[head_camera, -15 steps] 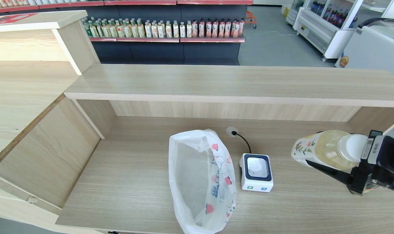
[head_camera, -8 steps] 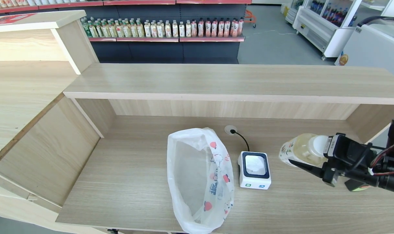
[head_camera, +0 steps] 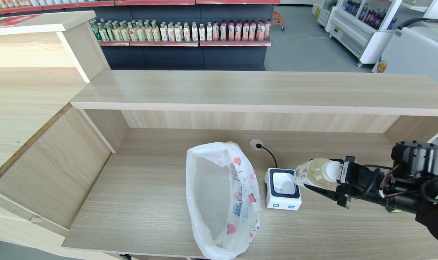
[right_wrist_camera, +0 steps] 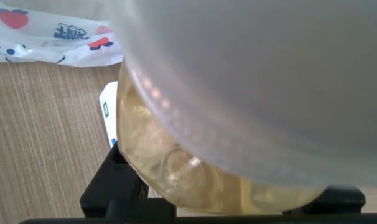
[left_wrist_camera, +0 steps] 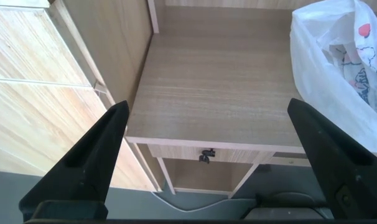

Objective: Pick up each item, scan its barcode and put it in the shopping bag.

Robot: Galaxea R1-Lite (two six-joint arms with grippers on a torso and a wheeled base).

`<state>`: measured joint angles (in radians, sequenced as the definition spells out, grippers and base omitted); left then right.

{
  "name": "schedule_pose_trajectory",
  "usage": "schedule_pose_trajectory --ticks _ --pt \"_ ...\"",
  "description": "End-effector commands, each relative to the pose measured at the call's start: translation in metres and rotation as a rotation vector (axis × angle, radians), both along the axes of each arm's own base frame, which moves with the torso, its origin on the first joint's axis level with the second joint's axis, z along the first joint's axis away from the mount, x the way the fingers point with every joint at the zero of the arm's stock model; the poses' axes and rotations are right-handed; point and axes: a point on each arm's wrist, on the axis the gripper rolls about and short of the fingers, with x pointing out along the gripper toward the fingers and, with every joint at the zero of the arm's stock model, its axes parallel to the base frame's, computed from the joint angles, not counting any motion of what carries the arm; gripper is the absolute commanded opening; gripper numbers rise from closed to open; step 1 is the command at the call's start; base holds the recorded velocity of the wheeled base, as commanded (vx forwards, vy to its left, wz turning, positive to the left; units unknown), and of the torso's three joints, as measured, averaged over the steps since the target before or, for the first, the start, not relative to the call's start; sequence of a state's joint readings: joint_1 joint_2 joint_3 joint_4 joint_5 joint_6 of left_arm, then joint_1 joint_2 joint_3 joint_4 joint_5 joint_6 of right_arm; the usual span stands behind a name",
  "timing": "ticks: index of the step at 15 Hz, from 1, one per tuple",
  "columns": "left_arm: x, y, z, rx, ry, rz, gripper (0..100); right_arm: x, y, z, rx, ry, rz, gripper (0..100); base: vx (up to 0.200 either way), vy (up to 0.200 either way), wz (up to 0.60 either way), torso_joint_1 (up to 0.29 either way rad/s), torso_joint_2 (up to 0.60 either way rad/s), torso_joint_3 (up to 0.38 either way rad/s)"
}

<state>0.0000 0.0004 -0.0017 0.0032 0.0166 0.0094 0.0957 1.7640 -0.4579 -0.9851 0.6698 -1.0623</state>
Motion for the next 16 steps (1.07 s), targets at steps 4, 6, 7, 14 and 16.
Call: schedule_pose_trajectory --ticks 4,6,7,14,16 --pt "0.0 0.0 0.0 0.0 0.0 0.0 100 0.02 0.002 -0.014 0.004 -0.026 0.045 0 0.0 0.0 0.0 0.0 0.0 0.0" --pt "0.0 0.0 0.0 0.0 0.0 0.0 100 0.027 0.003 -0.016 0.009 -0.045 0.06 0 0.0 0.0 0.0 0.0 0.0 0.0" --pt "0.0 0.0 0.0 0.0 0.0 0.0 100 0.03 0.004 -0.017 0.012 -0.052 0.07 0 0.0 0.0 0.0 0.0 0.0 0.0" --pt "0.0 0.0 0.0 0.0 0.001 0.0 100 0.045 0.007 -0.029 0.032 -0.05 0.139 0 0.0 0.0 0.0 0.0 0.0 0.0" --pt "0.0 0.0 0.0 0.0 0.0 0.0 100 0.051 0.007 -0.033 0.038 -0.054 0.154 0 0.0 0.0 0.0 0.0 0.0 0.0"
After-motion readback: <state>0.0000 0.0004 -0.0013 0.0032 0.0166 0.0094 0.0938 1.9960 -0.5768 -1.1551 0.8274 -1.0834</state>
